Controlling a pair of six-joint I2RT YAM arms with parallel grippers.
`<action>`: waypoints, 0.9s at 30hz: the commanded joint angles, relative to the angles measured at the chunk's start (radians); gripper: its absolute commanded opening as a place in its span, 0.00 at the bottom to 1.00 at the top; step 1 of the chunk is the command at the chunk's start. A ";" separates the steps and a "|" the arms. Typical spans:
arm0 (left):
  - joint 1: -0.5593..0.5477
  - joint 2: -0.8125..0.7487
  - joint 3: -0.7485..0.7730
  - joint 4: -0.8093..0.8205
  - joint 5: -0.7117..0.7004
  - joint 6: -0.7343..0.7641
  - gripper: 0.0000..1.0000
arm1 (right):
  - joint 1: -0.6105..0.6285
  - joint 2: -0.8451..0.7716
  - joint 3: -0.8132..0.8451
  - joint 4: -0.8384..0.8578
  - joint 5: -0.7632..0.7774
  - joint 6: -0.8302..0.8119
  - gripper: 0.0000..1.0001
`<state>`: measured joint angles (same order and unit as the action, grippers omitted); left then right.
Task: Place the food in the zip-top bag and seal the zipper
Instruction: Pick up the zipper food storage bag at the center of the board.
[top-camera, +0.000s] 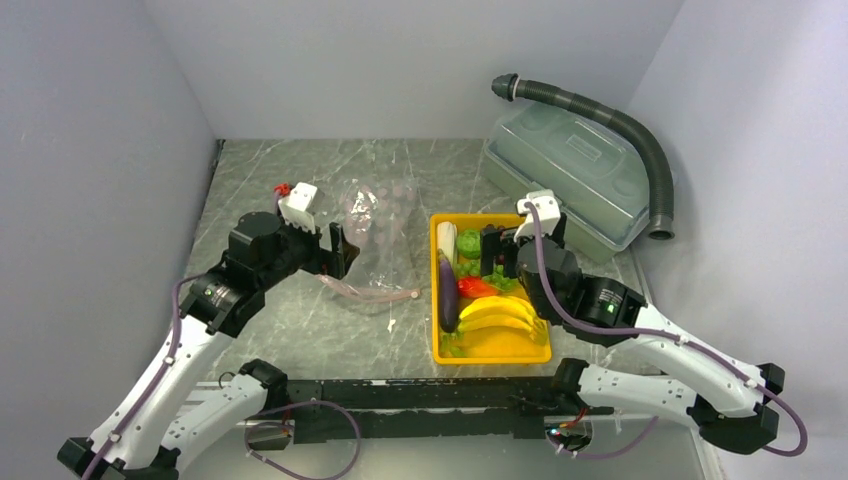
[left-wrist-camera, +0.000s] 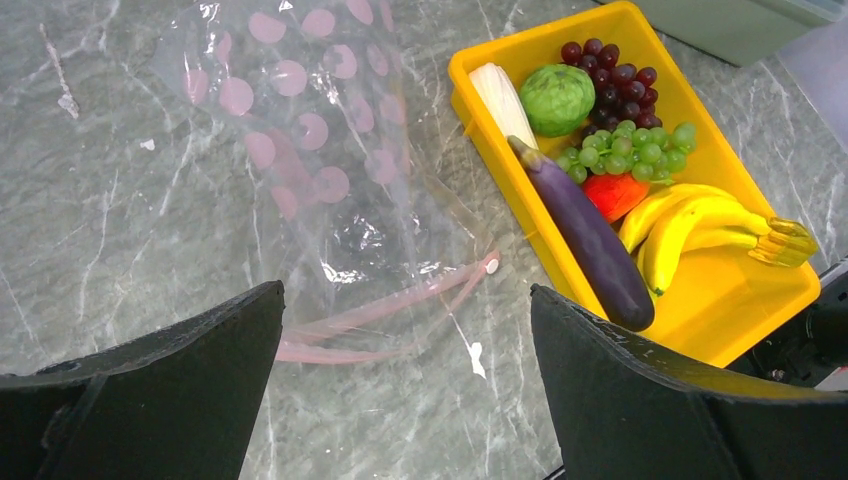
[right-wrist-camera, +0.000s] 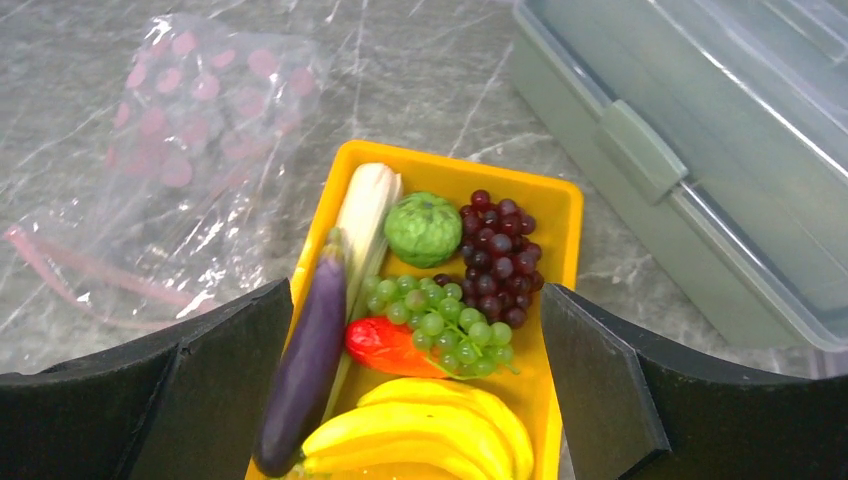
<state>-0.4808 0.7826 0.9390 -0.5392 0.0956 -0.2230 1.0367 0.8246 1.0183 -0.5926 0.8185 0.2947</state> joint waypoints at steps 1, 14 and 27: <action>0.001 -0.005 0.041 0.007 0.023 -0.008 0.99 | 0.003 0.017 -0.003 0.044 -0.117 -0.021 0.98; 0.001 0.069 0.072 -0.077 -0.046 -0.104 0.98 | 0.003 0.125 -0.030 0.176 -0.261 0.011 0.97; 0.001 0.038 0.060 -0.170 -0.162 -0.096 0.98 | 0.004 0.382 0.018 0.277 -0.378 0.138 0.95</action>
<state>-0.4808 0.8486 0.9710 -0.6857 -0.0071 -0.3172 1.0370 1.1599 0.9947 -0.3985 0.4877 0.3725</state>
